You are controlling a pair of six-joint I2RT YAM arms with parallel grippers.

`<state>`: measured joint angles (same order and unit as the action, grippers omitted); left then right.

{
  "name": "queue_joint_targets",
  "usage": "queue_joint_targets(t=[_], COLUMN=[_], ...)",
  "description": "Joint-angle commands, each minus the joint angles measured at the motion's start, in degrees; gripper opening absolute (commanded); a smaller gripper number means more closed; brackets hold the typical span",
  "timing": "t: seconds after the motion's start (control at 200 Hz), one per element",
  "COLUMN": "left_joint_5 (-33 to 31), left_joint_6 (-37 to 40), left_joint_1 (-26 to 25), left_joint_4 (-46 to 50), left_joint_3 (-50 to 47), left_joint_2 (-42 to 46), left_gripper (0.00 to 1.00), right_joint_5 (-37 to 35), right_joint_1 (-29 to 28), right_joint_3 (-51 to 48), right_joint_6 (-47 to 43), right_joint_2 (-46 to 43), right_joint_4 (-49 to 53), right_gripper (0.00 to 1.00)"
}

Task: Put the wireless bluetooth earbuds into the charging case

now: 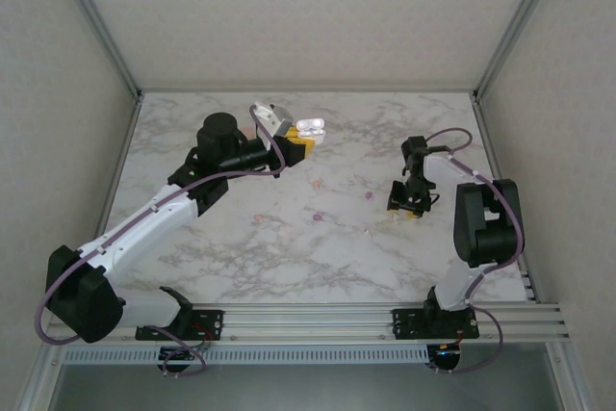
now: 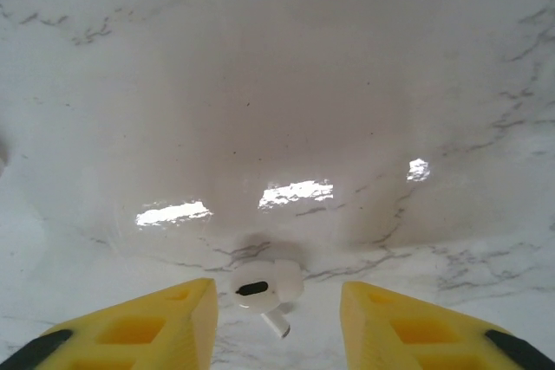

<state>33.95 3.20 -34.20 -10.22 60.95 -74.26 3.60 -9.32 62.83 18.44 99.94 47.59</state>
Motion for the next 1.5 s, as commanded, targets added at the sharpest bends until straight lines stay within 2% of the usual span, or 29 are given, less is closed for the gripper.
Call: queue_joint_targets(t=[0.0,0.52,0.945,1.095,1.496], left_joint_5=[-0.4,-0.5,-0.3,-0.3,-0.1], left_joint_6=[-0.3,-0.2,-0.1,-0.1,-0.2], left_joint_1=[-0.6,-0.7,-0.7,-0.7,-0.7], left_joint_4=[-0.1,0.4,0.5,0.6,0.5], left_joint_3=[1.3,1.5,1.5,1.5,1.8], left_joint_2=[0.6,0.6,0.5,0.6,0.3], left_gripper=[0.19,0.19,0.19,0.19,0.19], right_joint_5=[-0.5,1.6,-0.3,-0.2,-0.2], right_joint_1=[-0.3,-1.2,-2.1,-2.2,-2.5], right_joint_3=[2.3,4.3,4.0,3.3,2.9], right_joint_6=[-3.1,-5.1,-4.6,-4.5,-4.2], right_joint_2=[1.9,6.5,7.0,7.2,5.4], right_joint_4=[2.2,4.0,4.8,4.4,5.5], right_gripper=[0.40,0.34,0.33,0.27,0.32])
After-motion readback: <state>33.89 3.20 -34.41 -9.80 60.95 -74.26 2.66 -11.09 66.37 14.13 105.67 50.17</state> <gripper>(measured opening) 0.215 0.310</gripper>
